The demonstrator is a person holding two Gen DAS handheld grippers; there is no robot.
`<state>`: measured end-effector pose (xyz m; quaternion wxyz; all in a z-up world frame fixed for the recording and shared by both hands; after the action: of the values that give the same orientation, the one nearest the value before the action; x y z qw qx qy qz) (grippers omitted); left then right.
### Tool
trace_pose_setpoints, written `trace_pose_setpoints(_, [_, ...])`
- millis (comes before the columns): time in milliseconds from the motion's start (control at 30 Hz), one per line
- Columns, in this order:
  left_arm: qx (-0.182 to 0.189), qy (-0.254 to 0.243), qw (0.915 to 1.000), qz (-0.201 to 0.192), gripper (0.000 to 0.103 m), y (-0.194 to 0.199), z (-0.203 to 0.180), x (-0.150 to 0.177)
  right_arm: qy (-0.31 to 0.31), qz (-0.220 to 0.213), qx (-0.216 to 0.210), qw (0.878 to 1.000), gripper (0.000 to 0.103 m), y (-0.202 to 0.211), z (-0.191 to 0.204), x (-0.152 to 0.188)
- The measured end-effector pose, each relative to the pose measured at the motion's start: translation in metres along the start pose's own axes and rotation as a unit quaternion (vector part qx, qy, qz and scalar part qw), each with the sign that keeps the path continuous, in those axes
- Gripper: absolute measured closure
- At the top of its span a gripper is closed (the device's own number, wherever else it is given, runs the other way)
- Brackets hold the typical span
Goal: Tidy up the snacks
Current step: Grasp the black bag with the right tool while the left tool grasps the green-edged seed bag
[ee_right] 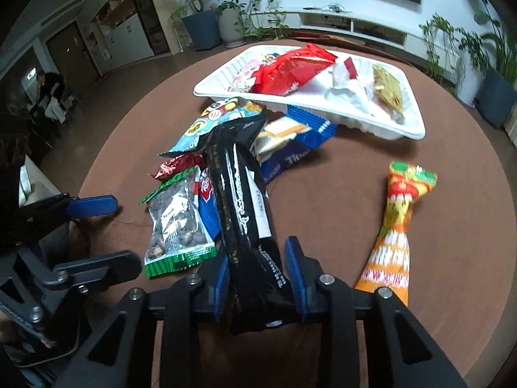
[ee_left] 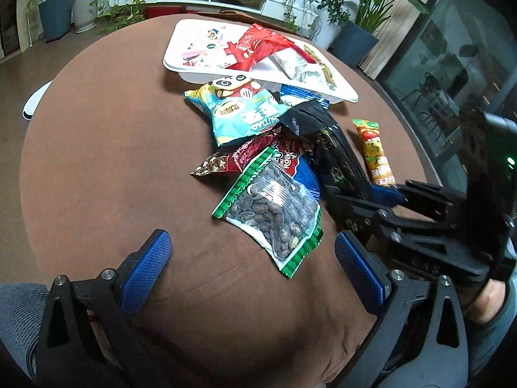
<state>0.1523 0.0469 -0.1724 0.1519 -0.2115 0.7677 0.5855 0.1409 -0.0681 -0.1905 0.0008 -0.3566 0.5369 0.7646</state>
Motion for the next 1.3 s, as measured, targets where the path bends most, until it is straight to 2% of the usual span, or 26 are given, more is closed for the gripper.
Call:
trace_pose_setpoints(233, [-0.039,0.019,0.9988,0.021,0.000,-0.017,0.001,-0.009,-0.052,0.003,0.001,0.999,0.073,0.011,-0.006,0.011])
trace_pose_setpoints(400, [-0.064,0.037,0.9968,0.031,0.000,-0.026,0.001,-0.020,-0.058,-0.001,-0.006,0.998,0.073,0.017,-0.002,0.017])
trace_pose_setpoints(533, [-0.084,0.006,0.9962,0.023,0.001,-0.033,-0.003,-0.023,-0.057,0.000,-0.007,0.998,0.073,0.018,-0.001,0.020])
trace_pose_setpoints(633, [-0.084,-0.012,0.9963,0.016,0.002,-0.033,-0.005,-0.022,-0.055,0.004,-0.006,0.998,0.073,0.019,0.000,0.022])
trace_pose_setpoints(700, [-0.088,-0.025,0.9957,0.014,0.009,-0.033,-0.004,-0.020,-0.053,0.007,-0.005,0.999,0.073,0.020,0.000,0.024])
trace_pose_setpoints(767, [-0.092,-0.036,0.9951,0.011,0.026,-0.030,-0.002,-0.019,-0.052,0.009,-0.005,0.999,0.073,0.020,0.001,0.025])
trace_pose_setpoints(867, [-0.080,-0.040,0.9959,0.010,0.036,-0.022,0.007,-0.015,-0.050,0.011,-0.004,0.999,0.072,0.020,0.002,0.028])
trace_pose_setpoints(1000, [-0.065,-0.044,0.9967,0.017,0.037,-0.017,0.012,-0.010,-0.048,0.014,-0.002,0.999,0.072,0.021,0.003,0.031])
trace_pose_setpoints(1200, [-0.077,-0.059,0.9951,0.014,0.033,-0.019,0.007,-0.009,-0.038,0.012,0.010,0.999,0.065,0.019,0.006,0.025])
trace_pose_setpoints(1300, [-0.060,-0.061,0.9963,0.006,0.044,-0.015,0.007,-0.007,-0.031,0.017,0.021,0.999,0.057,0.016,0.005,0.026])
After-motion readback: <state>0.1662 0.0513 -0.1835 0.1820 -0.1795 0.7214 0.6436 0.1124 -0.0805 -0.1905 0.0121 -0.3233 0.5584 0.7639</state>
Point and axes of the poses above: each gripper's, at about its wrist camera, not at the fingertips, and y roughly against the way its jaws point, z to its left, x to its underside, the point moved 9 cm from there along -y, roughly the way its jaws point, and after that the axes turned 2 degrees about -x, right-handed, at the moved point
